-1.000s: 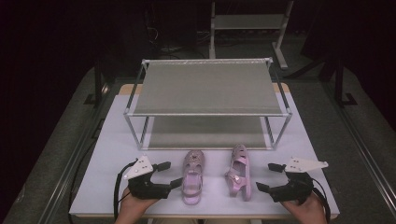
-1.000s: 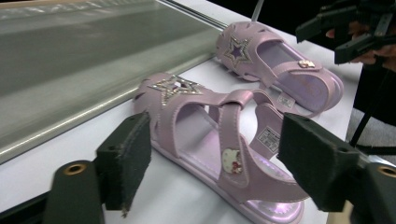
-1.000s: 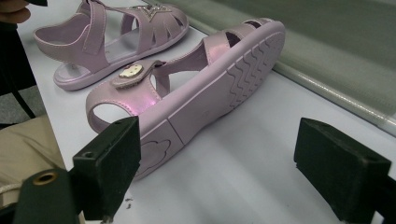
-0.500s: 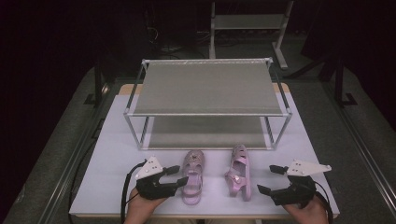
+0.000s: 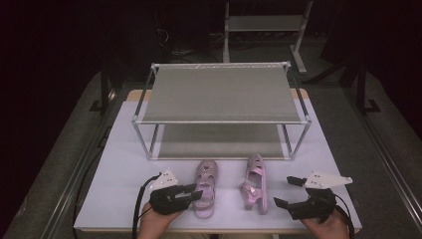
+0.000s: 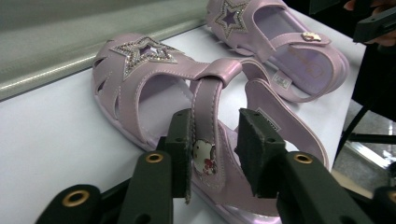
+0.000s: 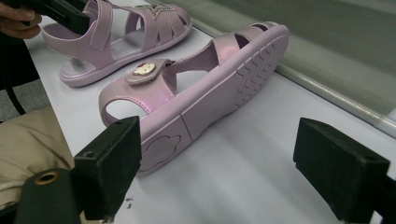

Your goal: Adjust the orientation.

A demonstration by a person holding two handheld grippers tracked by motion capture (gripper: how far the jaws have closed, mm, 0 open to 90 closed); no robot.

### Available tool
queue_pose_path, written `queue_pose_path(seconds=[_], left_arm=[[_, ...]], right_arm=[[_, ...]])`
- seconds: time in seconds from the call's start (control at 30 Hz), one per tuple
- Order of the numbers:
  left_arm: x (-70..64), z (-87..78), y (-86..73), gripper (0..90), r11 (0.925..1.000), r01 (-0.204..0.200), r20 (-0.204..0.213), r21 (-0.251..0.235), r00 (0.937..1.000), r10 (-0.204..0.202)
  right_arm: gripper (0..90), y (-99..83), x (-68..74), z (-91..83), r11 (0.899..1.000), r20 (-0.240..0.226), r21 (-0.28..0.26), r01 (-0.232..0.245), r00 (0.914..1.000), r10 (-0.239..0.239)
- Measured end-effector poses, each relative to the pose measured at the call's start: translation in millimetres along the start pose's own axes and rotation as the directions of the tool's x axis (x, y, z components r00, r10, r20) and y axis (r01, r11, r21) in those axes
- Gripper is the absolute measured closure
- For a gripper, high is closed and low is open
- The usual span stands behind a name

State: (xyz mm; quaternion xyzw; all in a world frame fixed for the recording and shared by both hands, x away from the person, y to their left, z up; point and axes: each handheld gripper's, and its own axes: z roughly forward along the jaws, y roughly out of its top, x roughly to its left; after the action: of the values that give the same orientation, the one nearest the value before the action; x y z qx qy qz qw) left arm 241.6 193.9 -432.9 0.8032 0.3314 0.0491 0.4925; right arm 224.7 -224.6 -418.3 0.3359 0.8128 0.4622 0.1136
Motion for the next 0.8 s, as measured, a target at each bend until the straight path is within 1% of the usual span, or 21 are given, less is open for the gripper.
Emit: queue_pose_path(seconds=[0.07, 0.1, 0.13, 0.17, 0.2, 0.23, 0.3, 0.37, 0.4, 0.43, 0.47, 0.5, 0.53, 0.6, 0.67, 0.8], left_arm=[[-1.6, -0.4, 0.2, 67.8, 1.0000, -0.002, -0.016, 0.004, 0.9999, 0.002], [-1.8, -1.5, 0.0, 69.7, 1.0000, -0.002, -0.032, 0.007, 0.9995, 0.003], [-1.4, -2.1, -0.6, 73.4, 1.0000, 0.003, -0.037, 0.004, 0.9993, -0.003], [0.0, -3.2, -1.5, 75.2, 0.9999, 0.011, -0.042, 0.003, 0.9991, -0.011], [3.4, -5.3, -3.7, 76.7, 0.9992, 0.038, -0.045, -0.007, 0.9982, -0.038], [3.4, -5.3, -3.7, 77.8, 0.9992, 0.038, -0.045, -0.007, 0.9982, -0.038], [6.2, -8.2, -5.2, 79.6, 0.9981, 0.060, -0.052, -0.015, 0.9968, -0.060], [9.3, -11.9, -6.7, 80.7, 0.9968, 0.073, -0.071, -0.032, 0.9946, -0.075], [9.3, -11.9, -6.7, 81.1, 0.9968, 0.073, -0.071, -0.032, 0.9946, -0.075], [10.1, -12.9, -7.1, 81.1, 0.9959, 0.082, -0.074, -0.037, 0.9936, -0.085], [12.3, -15.0, -8.5, 81.8, 0.9916, 0.117, -0.065, -0.055, 0.9906, -0.120], [12.3, -15.0, -8.5, 82.1, 0.9916, 0.117, -0.065, -0.055, 0.9906, -0.120], [13.3, -16.4, -9.2, 82.1, 0.9894, 0.130, -0.059, -0.065, 0.9893, -0.134], [15.4, -19.5, -10.2, 82.8, 0.9831, 0.163, -0.041, -0.084, 0.9851, -0.167], [16.2, -22.7, -11.1, 82.9, 0.9773, 0.187, -0.027, -0.100, 0.9813, -0.190], [14.1, -26.1, -9.9, 83.0, 0.9718, 0.200, -0.019, -0.125, 0.9788, -0.204]], right_arm=[[15.0, 0.0, 0.4, -0.1, 1.000, -0.001, 0.000, 0.000, 1.0000, 0.000], [15.0, 0.0, 0.8, -0.3, 1.000, -0.001, 0.001, 0.000, 1.0000, 0.000], [15.0, 0.1, 1.6, -0.9, 1.000, 0.001, -0.001, 0.001, 1.0000, -0.001], [15.0, 0.1, 1.9, -1.3, 1.000, 0.000, -0.003, 0.001, 1.0000, -0.001], [15.1, 0.0, 2.2, -1.7, 1.000, 0.001, -0.006, 0.002, 1.0000, -0.002], [15.1, 0.0, 2.2, -1.7, 1.000, 0.001, -0.006, 0.002, 1.0000, -0.002], [15.1, -0.2, 2.7, -2.0, 1.000, 0.002, -0.005, 0.003, 1.0000, -0.003], [15.1, -0.4, 2.4, -2.3, 1.000, 0.000, -0.005, 0.001, 1.0000, -0.001], [15.1, -0.4, 2.4, -2.3, 1.000, 0.000, -0.005, 0.001, 1.0000, -0.001], [15.1, -0.5, 2.3, -2.4, 1.000, 0.001, -0.006, 0.001, 1.0000, -0.001], [15.1, -0.7, 1.9, -2.7, 1.000, 0.000, -0.007, 0.000, 1.0000, 0.000], [15.1, -0.7, 1.7, -3.0, 1.000, 0.000, -0.010, -0.001, 1.0000, 0.001], [15.1, -0.7, 1.7, -3.0, 1.000, 0.000, -0.010, -0.001, 1.0000, 0.001], [15.1, -0.9, 1.1, -4.3, 1.000, 0.004, -0.015, -0.004, 1.0000, 0.004], [15.1, -1.0, 0.8, -4.5, 1.000, 0.004, -0.017, -0.006, 1.0000, 0.006], [15.1, -1.6, 0.1, -5.8, 1.000, 0.009, -0.021, -0.012, 0.9999, 0.012]])
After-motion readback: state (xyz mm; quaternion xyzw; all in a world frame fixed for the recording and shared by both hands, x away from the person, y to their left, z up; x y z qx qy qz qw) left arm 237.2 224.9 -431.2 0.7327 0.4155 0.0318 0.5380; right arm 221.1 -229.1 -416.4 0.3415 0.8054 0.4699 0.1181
